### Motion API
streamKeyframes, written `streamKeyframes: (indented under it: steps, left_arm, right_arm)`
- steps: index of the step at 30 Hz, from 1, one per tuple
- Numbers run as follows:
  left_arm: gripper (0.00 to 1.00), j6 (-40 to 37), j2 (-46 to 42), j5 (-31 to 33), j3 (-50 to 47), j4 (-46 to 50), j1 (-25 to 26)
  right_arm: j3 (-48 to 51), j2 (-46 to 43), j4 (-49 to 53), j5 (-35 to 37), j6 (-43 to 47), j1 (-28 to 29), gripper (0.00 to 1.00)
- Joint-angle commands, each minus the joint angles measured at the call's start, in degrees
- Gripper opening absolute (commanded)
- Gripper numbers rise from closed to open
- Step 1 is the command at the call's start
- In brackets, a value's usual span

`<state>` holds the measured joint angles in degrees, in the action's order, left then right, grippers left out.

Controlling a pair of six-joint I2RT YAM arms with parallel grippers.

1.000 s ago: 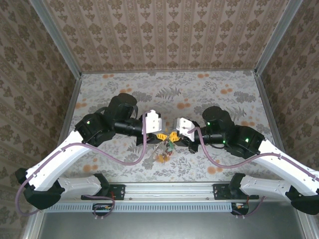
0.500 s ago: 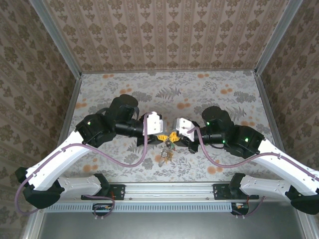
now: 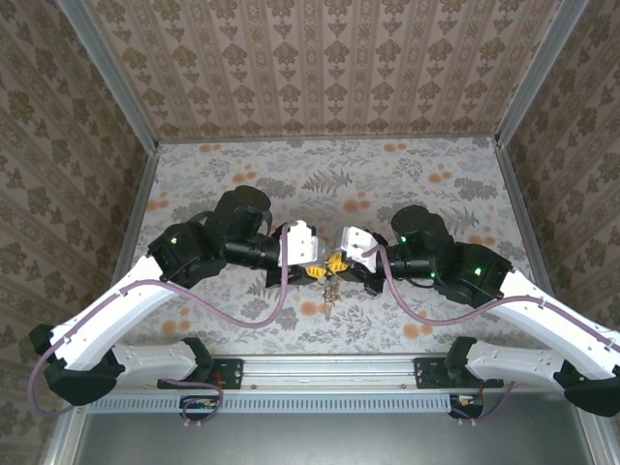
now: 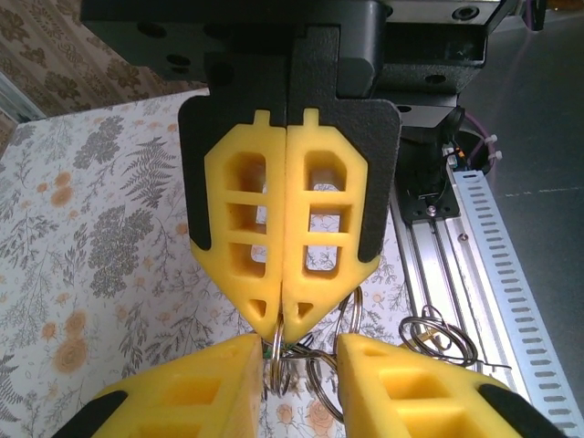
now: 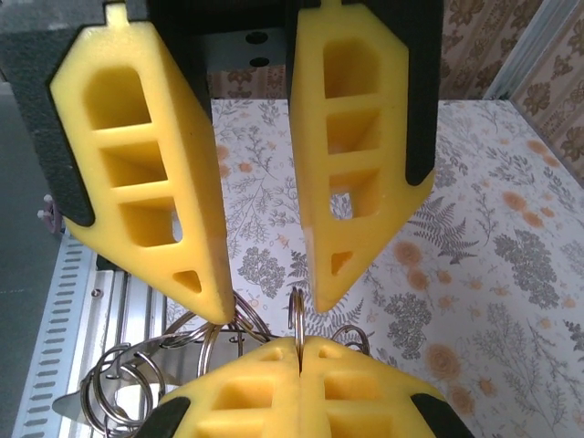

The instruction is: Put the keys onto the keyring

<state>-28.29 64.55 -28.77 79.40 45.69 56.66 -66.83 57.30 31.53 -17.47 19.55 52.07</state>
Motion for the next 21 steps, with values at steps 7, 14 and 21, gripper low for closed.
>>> streamKeyframes:
  steps: [7,14,21]
  left_arm:
    - [0.27,-1.1,1.1,3.1,1.6,1.1,0.6]
    - [0.24,-1.6,2.2,3.7,2.0,1.1,0.8]
    - [0.2,-2.1,3.0,4.4,2.0,1.1,0.9]
  right_arm:
    - [-2.0,-0.3,-4.4,-2.1,-0.9,0.6,0.0]
    - [-1.5,0.0,-5.8,-2.9,-1.2,0.9,0.0]
    - [-0.9,-0.8,-7.3,-4.3,-1.4,0.8,0.0]
